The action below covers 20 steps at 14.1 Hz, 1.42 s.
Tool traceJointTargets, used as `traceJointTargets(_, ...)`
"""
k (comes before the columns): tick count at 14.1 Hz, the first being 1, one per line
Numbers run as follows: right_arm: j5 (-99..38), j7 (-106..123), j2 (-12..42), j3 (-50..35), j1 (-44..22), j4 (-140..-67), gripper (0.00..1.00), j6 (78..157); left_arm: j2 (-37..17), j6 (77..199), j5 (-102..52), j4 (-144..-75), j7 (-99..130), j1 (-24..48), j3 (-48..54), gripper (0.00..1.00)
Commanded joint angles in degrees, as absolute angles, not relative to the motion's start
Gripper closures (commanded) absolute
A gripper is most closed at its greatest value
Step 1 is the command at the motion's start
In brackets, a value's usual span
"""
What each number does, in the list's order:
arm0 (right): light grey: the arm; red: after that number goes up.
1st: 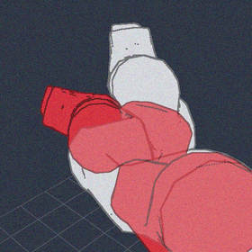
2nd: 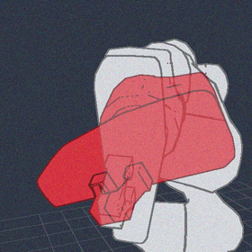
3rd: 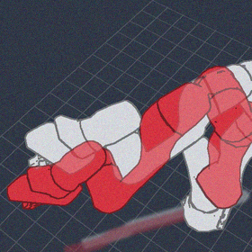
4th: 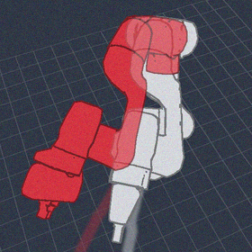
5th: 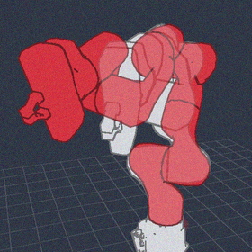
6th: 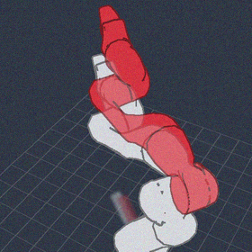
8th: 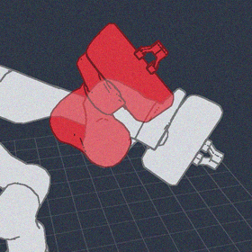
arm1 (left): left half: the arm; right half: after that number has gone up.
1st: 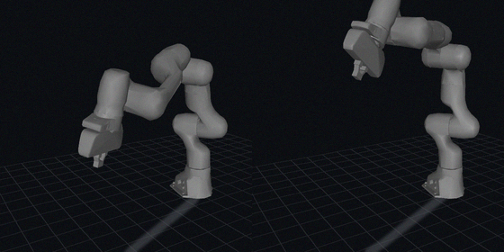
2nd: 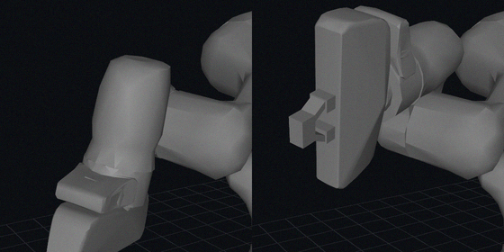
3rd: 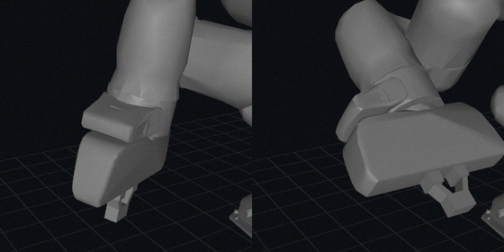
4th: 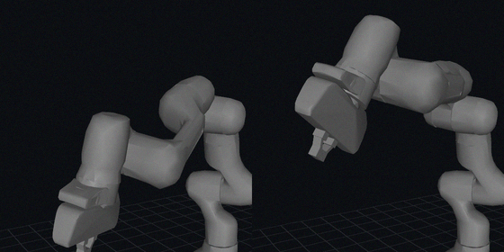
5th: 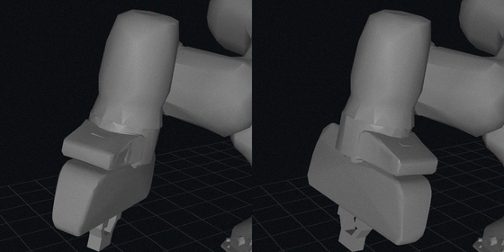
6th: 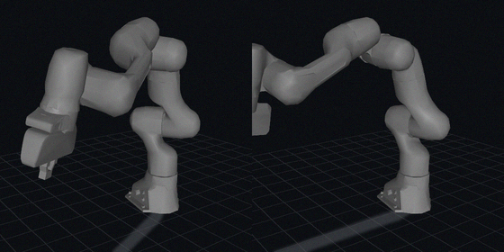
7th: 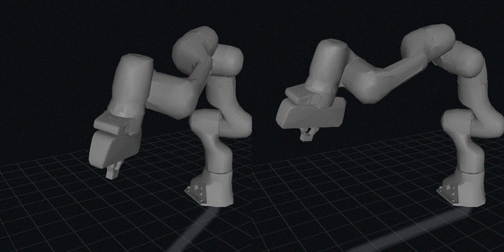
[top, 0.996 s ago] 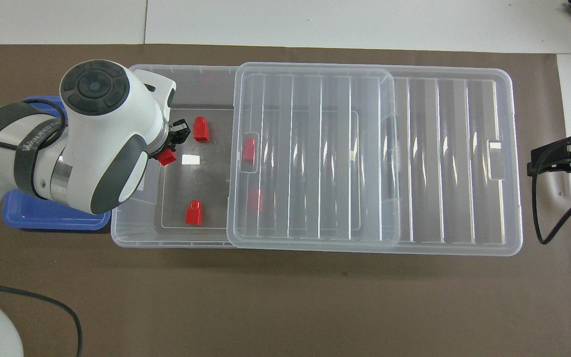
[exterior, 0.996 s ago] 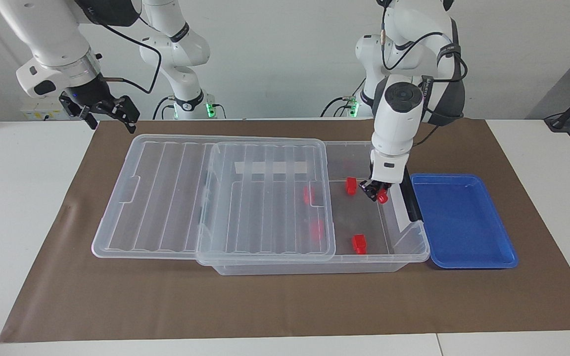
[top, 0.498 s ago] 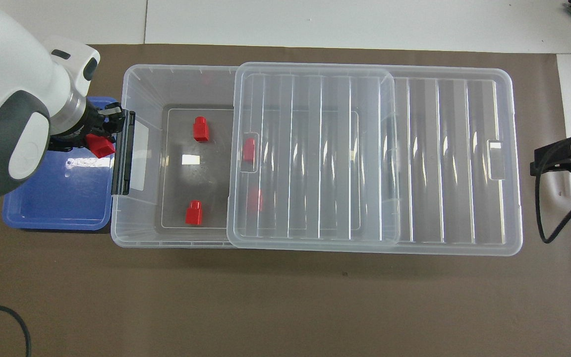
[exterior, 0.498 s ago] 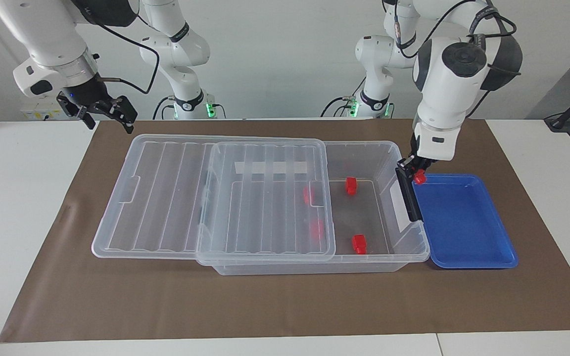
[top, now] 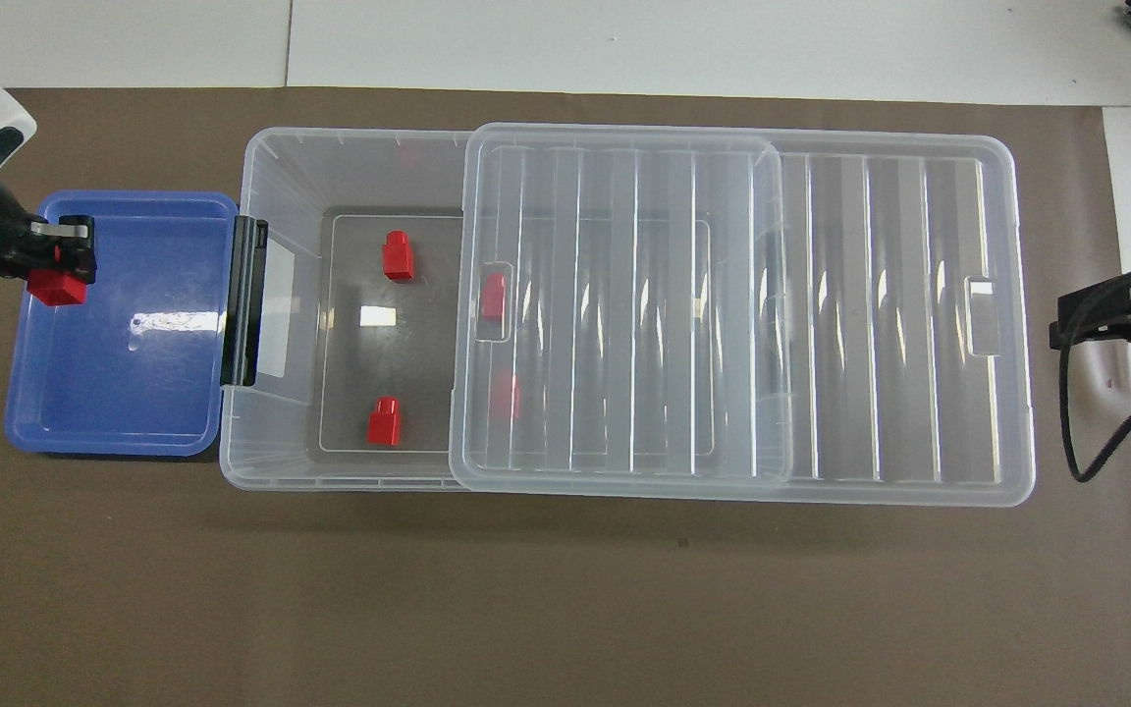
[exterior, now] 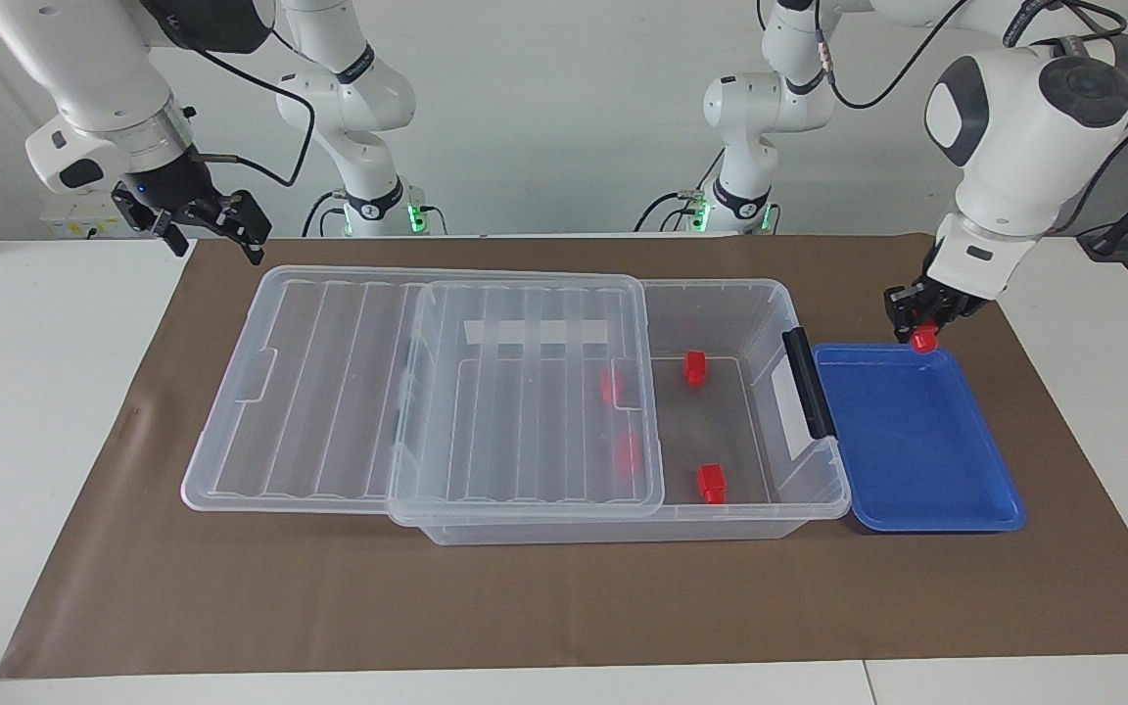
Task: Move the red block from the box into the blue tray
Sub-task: 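Carry the red block over the blue tray with the left gripper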
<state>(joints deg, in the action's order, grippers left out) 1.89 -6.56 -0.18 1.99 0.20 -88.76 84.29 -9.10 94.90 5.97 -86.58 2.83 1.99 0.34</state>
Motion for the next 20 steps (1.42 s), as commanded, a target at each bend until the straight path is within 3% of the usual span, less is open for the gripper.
traceJointTargets(1,0.62,-4.84,-2.55,2.02,1.05,-92.81,0.0,87.79,-6.17,101.22,4.92,-93.75,-5.17,-2.53,0.79,1.0)
traceJointTargets(4,1.05,1.64,-2.55,2.11,2.8,-95.08,0.0,94.55,-4.75,119.03,4.92,-107.8,-11.07,-6.59,0.79,1.0)
traceJointTargets(6,1.05,10.85,-2.29,2.02,6.93,-97.72,0.17,100.78,-5.44,125.92,4.83,-111.7,-10.9,-6.86,0.79,1.0)
traceJointTargets(7,1.05,15.42,-2.11,2.02,8.77,-99.65,0.33,104.2,-6.75,127.77,4.83,-112.32,-10.64,-6.59,0.79,1.0)
traceJointTargets(10,0.44,20.73,0.25,1.93,11.86,-103.79,1.0,110.72,-9.57,134.45,3.18,-115.22,-10.46,-6.94,0.79,1.0)
traceJointTargets(15,-8.51,30.82,5.97,2.02,13.88,-103.97,1.0,116.17,-13.35,140.7,2.46,-116.72,-10.81,-7.03,0.79,1.0)
traceJointTargets(20,-8.96,31.29,7.73,1.85,13.01,-104.59,1.0,116.81,-17.49,149.67,2.46,-118.73,-11.16,-7.47,0.7,1.0)
